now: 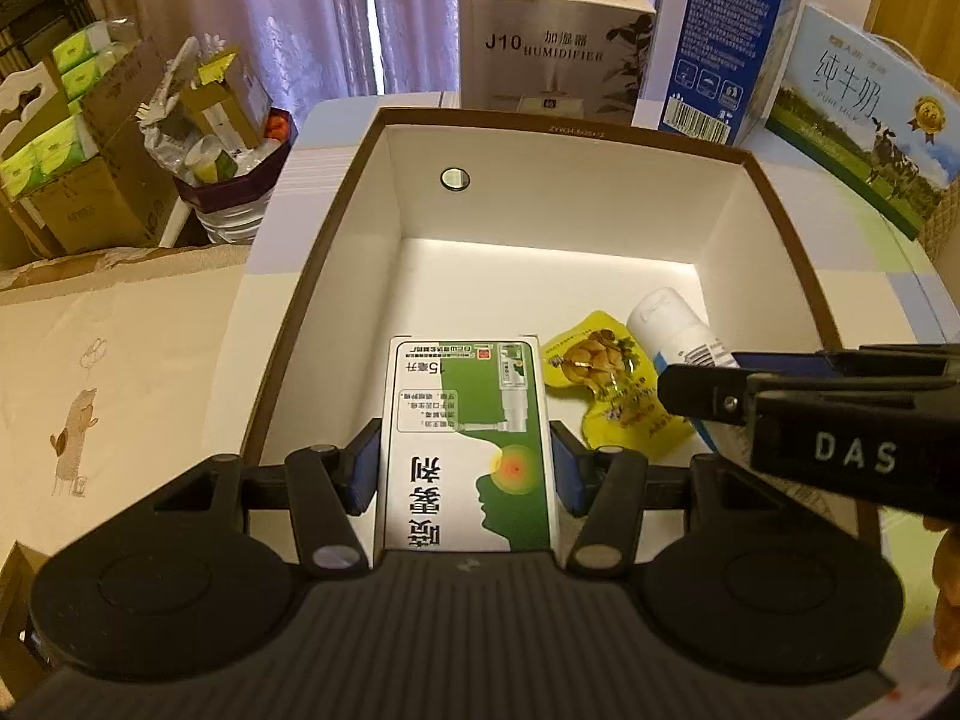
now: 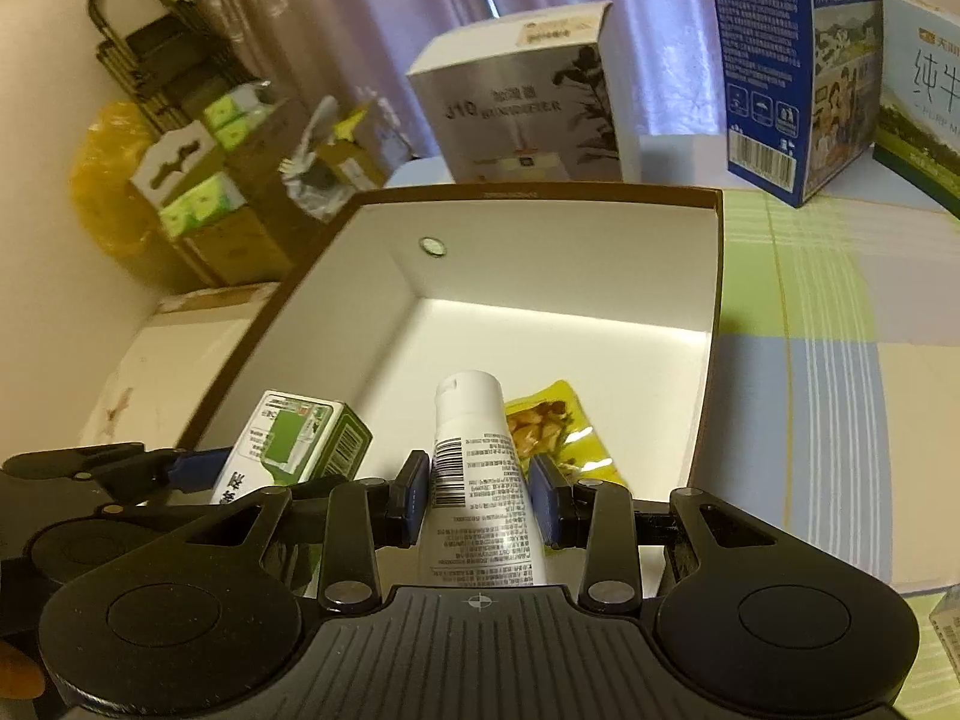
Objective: Organize objects
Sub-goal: 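Carry the medicine box and white tube with both grippers over the box, then open the right gripper to drop the tube while the left gripper drops the medicine box into the box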
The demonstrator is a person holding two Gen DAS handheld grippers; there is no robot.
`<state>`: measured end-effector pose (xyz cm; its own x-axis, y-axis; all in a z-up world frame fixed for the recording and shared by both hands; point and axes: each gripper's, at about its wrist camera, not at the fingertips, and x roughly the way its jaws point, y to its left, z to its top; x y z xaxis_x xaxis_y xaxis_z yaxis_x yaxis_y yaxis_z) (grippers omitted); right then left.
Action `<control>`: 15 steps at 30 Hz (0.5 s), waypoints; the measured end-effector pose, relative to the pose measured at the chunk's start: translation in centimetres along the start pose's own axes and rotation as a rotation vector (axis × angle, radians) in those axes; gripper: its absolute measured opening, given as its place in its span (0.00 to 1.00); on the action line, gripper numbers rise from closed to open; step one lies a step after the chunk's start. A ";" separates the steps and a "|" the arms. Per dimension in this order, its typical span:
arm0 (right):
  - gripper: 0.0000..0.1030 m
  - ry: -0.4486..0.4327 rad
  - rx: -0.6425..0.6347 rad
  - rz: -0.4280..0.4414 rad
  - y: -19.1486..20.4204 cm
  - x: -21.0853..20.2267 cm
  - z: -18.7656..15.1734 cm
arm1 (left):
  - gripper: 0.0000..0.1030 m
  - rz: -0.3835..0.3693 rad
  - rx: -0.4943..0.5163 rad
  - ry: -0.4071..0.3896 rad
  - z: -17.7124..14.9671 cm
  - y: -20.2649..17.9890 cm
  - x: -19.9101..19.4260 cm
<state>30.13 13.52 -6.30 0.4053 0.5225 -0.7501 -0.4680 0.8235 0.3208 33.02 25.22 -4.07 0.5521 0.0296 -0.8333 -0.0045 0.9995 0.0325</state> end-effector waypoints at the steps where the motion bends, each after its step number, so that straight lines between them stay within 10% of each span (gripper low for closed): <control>1: 0.32 -0.011 -0.012 -0.022 0.0 0.2 0.2 | 0.50 -0.001 0.003 0.004 0.2 0.0 0.5; 15: 0.33 0.018 -0.035 -0.084 -0.7 1.0 1.5 | 0.50 -0.015 0.024 0.020 1.5 -0.1 3.2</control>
<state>32.01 13.84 -6.42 0.4302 0.4472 -0.7842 -0.4598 0.8561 0.2359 36.05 25.19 -5.90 0.5354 0.0148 -0.8445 0.0237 0.9992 0.0325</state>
